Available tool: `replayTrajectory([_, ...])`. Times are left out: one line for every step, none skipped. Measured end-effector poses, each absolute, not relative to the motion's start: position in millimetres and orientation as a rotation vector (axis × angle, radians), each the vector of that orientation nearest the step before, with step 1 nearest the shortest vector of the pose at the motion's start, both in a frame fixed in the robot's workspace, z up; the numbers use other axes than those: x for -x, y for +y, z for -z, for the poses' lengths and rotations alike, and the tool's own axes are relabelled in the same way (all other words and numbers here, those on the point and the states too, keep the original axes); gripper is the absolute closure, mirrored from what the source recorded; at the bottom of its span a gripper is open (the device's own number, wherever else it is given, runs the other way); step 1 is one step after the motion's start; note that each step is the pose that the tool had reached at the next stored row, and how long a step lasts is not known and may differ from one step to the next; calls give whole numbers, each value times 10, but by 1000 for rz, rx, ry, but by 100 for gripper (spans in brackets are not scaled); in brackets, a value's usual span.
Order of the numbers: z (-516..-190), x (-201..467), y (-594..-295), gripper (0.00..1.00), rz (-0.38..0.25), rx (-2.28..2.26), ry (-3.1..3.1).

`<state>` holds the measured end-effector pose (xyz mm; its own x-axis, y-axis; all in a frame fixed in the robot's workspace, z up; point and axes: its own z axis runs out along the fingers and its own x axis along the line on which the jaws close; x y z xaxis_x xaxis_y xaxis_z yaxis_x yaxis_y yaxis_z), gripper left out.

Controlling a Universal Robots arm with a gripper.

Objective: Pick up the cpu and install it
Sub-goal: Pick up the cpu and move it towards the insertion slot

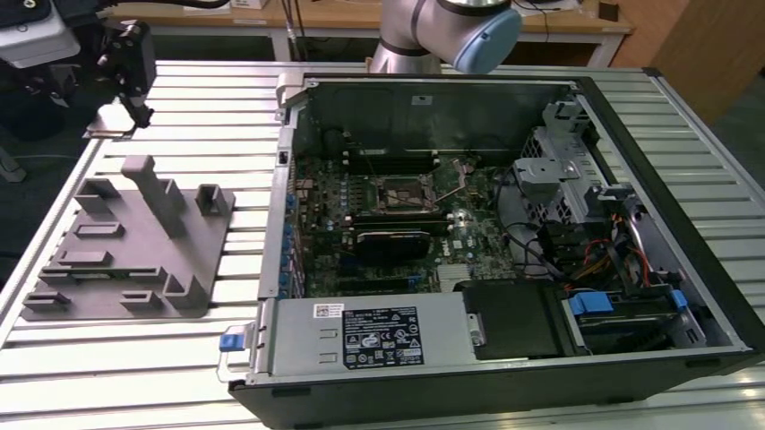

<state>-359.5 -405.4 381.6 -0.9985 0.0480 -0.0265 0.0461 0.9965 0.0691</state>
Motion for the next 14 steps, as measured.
replayTrajectory([-3816,3578,-4053,46,-107,-73,3111])
replayTrajectory([-3816,3561,-4052,46,-107,-73,3111])
replayTrajectory([-3816,3543,-4052,46,-107,-73,3111])
replayTrajectory([-3816,3526,-4051,46,-107,-73,3111])
replayTrajectory([-3816,3510,-4050,46,-107,-73,3111])
replayTrajectory([-3816,3494,-4049,46,-107,-73,3111])
replayTrajectory([-3816,3477,-4049,46,-107,-73,3111])
replayTrajectory([-3816,3461,-4048,46,-107,-73,3111])
replayTrajectory([-3816,3445,-4047,46,-107,-73,3111])
replayTrajectory([-3816,3426,-4046,46,-107,-74,3111])
replayTrajectory([-3816,3404,-4046,46,-107,-73,3111])
replayTrajectory([-3816,3382,-4045,46,-107,-74,3111])
replayTrajectory([-3816,3358,-4044,46,-107,-73,3111])
replayTrajectory([-3816,3333,-4044,46,-107,-73,3111])
